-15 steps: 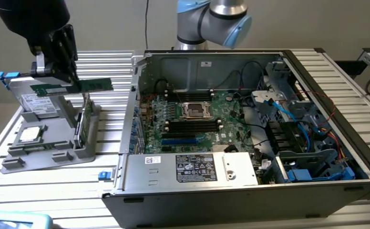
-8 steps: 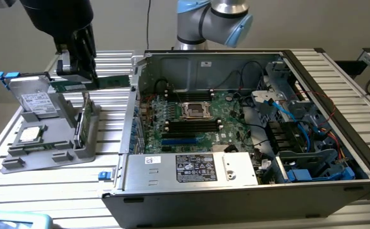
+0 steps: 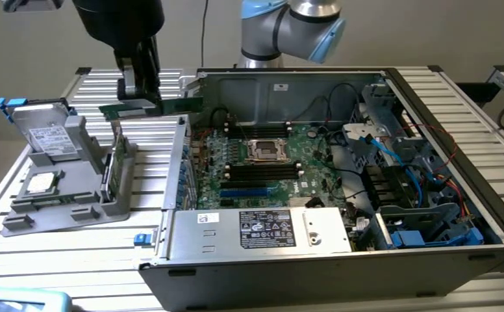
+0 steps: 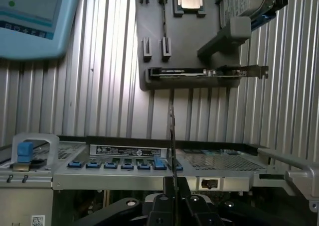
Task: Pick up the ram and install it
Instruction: 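Pick up the ram and move it above insertion slot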
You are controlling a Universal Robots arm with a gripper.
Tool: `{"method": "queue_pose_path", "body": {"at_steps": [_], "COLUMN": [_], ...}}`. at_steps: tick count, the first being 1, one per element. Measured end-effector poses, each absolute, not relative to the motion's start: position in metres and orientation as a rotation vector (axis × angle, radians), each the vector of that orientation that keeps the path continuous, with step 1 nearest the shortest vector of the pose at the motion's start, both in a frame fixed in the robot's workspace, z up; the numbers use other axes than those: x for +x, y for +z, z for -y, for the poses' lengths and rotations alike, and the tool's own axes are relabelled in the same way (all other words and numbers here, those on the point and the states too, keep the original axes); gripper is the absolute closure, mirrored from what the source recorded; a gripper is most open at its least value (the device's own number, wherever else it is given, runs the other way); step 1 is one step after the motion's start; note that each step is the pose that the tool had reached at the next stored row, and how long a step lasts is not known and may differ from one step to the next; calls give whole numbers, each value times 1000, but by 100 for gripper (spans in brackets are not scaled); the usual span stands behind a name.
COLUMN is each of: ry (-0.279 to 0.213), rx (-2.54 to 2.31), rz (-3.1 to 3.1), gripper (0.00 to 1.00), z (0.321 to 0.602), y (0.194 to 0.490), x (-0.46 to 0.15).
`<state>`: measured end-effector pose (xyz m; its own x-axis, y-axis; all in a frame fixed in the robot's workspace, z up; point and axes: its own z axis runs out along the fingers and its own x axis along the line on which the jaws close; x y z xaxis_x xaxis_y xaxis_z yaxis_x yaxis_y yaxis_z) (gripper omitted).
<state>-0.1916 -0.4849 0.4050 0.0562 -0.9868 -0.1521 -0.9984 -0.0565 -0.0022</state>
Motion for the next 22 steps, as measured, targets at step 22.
{"method": "queue_pose_path", "body": {"at_steps": [22], "ry": [200], "rx": [-2156], "rz": [-2082], "gripper": [85], "z": [485], "y": [399], "x": [-109]}}
